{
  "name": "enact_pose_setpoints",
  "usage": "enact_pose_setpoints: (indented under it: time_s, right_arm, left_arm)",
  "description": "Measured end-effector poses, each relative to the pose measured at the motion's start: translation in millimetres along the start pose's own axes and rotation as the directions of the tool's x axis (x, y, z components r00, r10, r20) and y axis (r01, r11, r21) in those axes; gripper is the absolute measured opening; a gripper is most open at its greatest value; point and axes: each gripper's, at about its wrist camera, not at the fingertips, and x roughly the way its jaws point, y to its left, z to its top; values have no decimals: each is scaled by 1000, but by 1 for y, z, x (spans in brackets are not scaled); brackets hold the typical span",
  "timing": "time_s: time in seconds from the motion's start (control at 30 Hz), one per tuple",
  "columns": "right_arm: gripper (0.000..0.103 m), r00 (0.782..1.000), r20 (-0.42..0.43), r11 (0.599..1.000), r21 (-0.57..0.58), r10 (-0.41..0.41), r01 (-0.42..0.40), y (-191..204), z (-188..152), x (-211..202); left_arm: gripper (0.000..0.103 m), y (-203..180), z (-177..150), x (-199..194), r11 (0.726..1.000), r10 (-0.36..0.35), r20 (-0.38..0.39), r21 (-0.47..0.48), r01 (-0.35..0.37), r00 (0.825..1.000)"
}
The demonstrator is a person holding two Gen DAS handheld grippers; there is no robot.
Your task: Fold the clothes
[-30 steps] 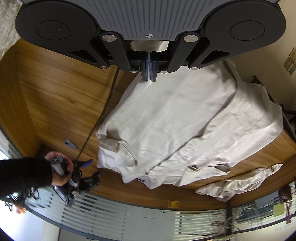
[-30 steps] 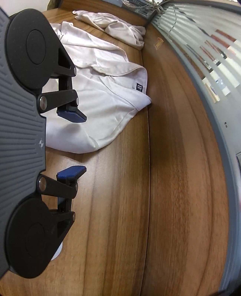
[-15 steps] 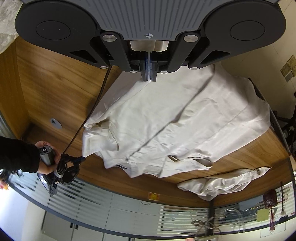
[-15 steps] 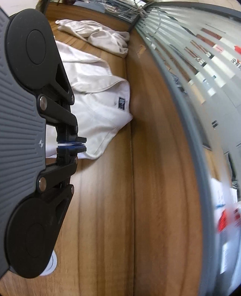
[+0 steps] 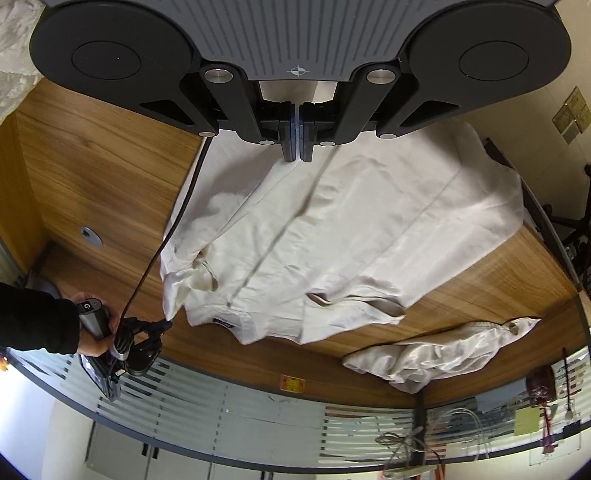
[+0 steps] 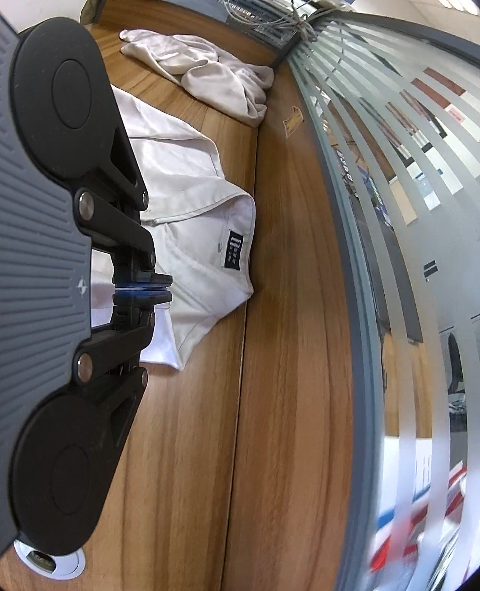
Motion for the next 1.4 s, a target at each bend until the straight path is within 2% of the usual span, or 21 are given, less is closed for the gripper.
enact_pose_setpoints:
  time_s: [0.3,0.47,0.57,0.67,0.7,0.73,0.77,0.8,0.87,1.0,1.2,1.3,1.4]
  right_arm:
    - [1,999,-38,995,-95,-30,26,55,19,50]
    - [1,995,-75,990,-126,-67,57,70,22,86]
    - [2,990,-107,985,-155,-89,72,78,17,104]
    - [7,987,-117,976,-203,-109,84,86,11,113]
    - [21,988,-111,971,-225,-107,80,89,9,111]
    - [36,989,-103,966,-248,-104,76,92,8,108]
    - [40,991,-91,960,-270,-102,74,94,6,102]
    - [43,992,-77,953,-293,-98,71,96,5,94]
    - [46,996,-59,943,-328,-68,45,101,0,75]
    - [52,998,-67,928,-373,4,-28,103,-14,28]
    - [57,995,-83,879,-469,48,-81,108,-54,-49]
    - [59,996,-77,864,-497,46,-78,108,-82,-85]
    - [61,996,-76,871,-484,53,-83,102,-114,-116]
  left_arm:
    - [4,35,8,10,989,97,5,-112,-96,995]
    - [4,58,5,33,972,139,-84,-179,-153,987]
    - [4,69,0,41,965,123,-115,-218,-146,986]
    - [6,75,-2,43,961,94,-120,-246,-122,988]
    - [12,78,-2,42,960,82,-116,-256,-110,990]
    - [18,80,-2,41,960,67,-113,-264,-95,991]
    - [28,82,-2,40,959,53,-108,-271,-80,993]
    - [34,84,-3,39,958,46,-102,-276,-72,994]
    - [39,87,-4,38,960,28,-98,-273,-54,995]
    - [54,96,-13,39,975,-13,-117,-220,-13,993]
    - [55,109,-29,59,993,-101,-202,-72,88,974]
    - [55,109,-34,70,989,-133,-242,27,144,961]
    - [55,109,-35,72,975,-161,-259,105,194,952]
